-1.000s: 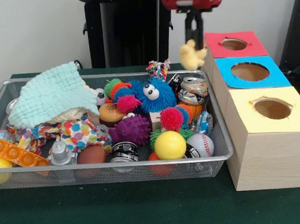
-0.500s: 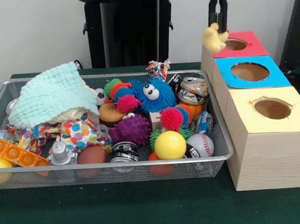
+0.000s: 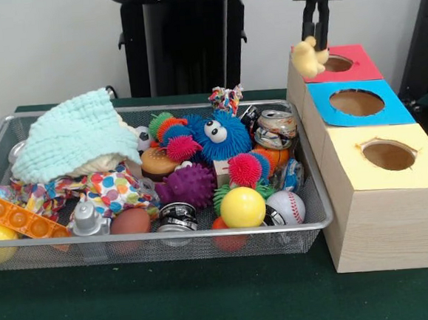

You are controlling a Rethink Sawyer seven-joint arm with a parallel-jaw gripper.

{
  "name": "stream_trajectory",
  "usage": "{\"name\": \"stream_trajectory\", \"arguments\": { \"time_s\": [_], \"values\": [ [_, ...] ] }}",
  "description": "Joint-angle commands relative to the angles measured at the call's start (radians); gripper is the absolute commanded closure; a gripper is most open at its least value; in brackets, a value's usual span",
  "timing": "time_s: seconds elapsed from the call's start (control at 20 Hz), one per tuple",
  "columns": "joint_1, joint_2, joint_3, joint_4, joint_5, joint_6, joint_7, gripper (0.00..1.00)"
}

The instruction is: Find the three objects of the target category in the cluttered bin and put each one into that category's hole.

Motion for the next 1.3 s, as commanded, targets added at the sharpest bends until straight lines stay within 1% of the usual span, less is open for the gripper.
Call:
{"name": "stream_trajectory", "arguments": {
  "time_s": [0.05, 0.15, 0.25, 0.3, 0.35, 0.4, 0.45, 0.5, 0.65, 0.7, 0.8, 0.85, 0.95, 1.05, 1.2, 1.25, 1.3],
  "values": [
    [0.053, 0.086, -0.046, 0.177, 0.113, -0.13, 0.314, 1.0],
    [0.092, 0.089, -0.069, 0.195, 0.15, -0.142, 0.319, 1.0],
    [0.148, 0.097, -0.106, 0.206, 0.192, -0.152, 0.324, 1.0],
    [0.188, 0.098, -0.132, 0.21, 0.219, -0.146, 0.327, 1.0],
    [0.205, 0.095, -0.141, 0.216, 0.238, -0.14, 0.323, 1.0],
    [0.241, 0.093, -0.166, 0.216, 0.26, -0.121, 0.326, 1.0],
    [0.255, 0.089, -0.173, 0.219, 0.277, -0.113, 0.32, 1.0],
    [0.284, 0.084, -0.194, 0.218, 0.295, -0.093, 0.317, 1.0],
    [0.322, 0.059, -0.221, 0.218, 0.33, -0.031, 0.299, 1.0],
    [0.332, 0.038, -0.228, 0.219, 0.337, 0.015, 0.295, 1.0],
    [0.325, 0.018, -0.22, 0.221, 0.348, 0.059, 0.281, 1.0],
    [0.321, 0.014, -0.215, 0.223, 0.354, 0.066, 0.272, 1.0],
    [0.29, 0.014, -0.184, 0.229, 0.364, 0.06, 0.249, 1.0],
    [0.234, 0.021, -0.129, 0.244, 0.368, 0.019, 0.223, 1.0],
    [0.109, 0.042, 0.007, 0.276, 0.361, -0.062, 0.19, 1.0],
    [0.095, 0.054, 0.021, 0.275, 0.355, -0.081, 0.191, 1.0],
    [0.063, 0.066, 0.055, 0.282, 0.346, -0.106, 0.192, 1.0]
  ]
}}
